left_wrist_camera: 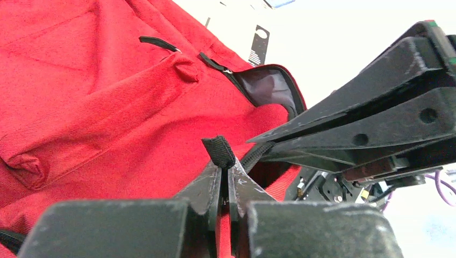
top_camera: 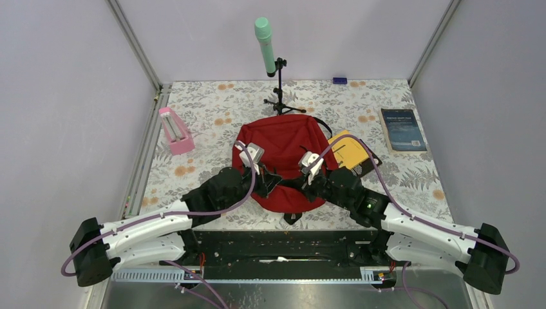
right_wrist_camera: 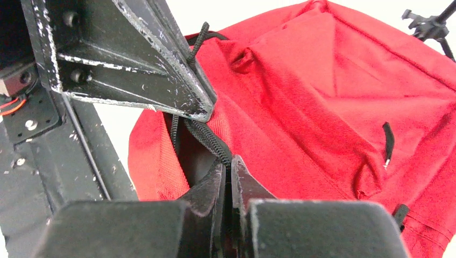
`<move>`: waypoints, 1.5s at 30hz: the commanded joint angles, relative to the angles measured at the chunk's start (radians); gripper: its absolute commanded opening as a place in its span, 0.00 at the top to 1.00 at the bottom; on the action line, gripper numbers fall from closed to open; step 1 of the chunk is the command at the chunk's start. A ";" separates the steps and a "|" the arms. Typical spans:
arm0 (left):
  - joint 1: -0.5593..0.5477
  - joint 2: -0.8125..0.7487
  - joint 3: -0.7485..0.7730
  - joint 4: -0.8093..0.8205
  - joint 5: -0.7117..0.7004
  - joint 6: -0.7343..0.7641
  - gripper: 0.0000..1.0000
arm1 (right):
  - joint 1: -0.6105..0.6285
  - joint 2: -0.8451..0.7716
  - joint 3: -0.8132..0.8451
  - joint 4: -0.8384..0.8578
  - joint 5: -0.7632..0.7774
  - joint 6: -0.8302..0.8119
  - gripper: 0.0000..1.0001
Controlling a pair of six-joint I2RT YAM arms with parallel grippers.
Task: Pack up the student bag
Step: Unzip the student bag at the center of the board.
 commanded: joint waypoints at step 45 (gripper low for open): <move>0.482 0.109 0.019 -0.081 0.079 0.000 1.00 | 0.003 -0.179 -0.052 0.147 0.189 0.185 1.00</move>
